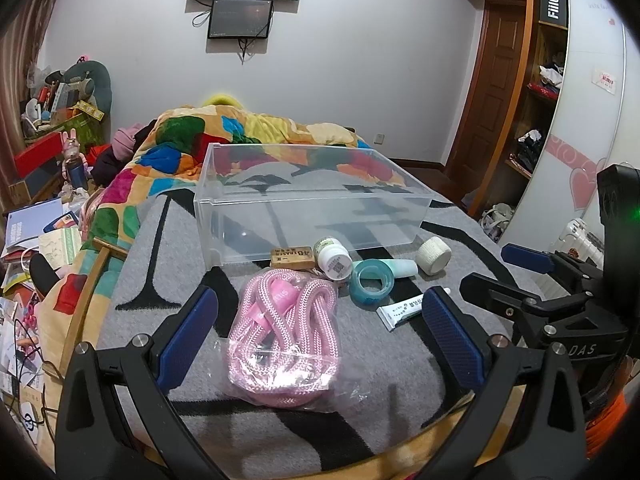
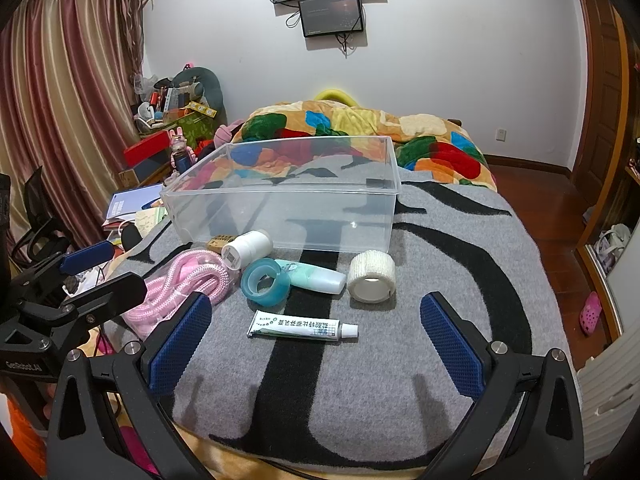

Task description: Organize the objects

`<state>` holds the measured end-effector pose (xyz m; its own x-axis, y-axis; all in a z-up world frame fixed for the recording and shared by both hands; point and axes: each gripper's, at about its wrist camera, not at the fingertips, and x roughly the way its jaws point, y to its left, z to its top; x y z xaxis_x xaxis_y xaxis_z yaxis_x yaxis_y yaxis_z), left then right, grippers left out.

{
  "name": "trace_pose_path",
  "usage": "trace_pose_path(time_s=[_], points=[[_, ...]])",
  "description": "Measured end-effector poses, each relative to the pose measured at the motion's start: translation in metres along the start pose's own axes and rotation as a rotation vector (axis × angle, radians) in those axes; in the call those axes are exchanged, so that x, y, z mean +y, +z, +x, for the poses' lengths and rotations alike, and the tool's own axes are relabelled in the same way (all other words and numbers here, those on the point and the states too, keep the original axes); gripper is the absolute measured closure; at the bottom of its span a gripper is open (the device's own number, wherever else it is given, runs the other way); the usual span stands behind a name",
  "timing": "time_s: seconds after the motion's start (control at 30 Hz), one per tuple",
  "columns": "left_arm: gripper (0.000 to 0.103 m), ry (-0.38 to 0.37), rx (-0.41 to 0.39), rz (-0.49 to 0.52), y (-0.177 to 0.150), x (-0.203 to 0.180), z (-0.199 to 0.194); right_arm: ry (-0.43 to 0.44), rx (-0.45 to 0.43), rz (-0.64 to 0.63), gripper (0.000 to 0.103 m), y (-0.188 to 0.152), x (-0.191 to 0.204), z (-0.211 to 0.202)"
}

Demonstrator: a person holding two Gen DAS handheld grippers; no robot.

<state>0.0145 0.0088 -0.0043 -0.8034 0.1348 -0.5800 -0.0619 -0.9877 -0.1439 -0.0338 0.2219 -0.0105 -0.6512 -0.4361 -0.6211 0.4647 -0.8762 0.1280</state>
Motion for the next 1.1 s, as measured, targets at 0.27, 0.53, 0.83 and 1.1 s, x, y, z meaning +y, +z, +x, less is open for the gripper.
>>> trace_pose_path(time_s=[0.27, 0.53, 0.83, 1.1], points=[[0.0, -0.002, 0.003, -0.001, -0.0011, -0.0005, 0.0006, 0.002, 0.001, 0.003, 0.0, -0.0011, 0.0, -0.0005], [0.0, -0.005, 0.004, -0.004, -0.0015, -0.0004, 0.0005, 0.002, 0.0, 0.002, 0.0, -0.0014, 0.0004, 0.0], [0.0, -0.019, 0.006, -0.008, -0.001, 0.0003, 0.0, 0.008, -0.001, 0.003, 0.0, -0.0019, 0.0005, 0.0003], [0.004, -0.004, 0.007, 0.03, -0.0007, -0.0031, 0.0019, -0.002, -0.015, 0.01, 0.0, -0.0024, -0.0032, 0.001]])
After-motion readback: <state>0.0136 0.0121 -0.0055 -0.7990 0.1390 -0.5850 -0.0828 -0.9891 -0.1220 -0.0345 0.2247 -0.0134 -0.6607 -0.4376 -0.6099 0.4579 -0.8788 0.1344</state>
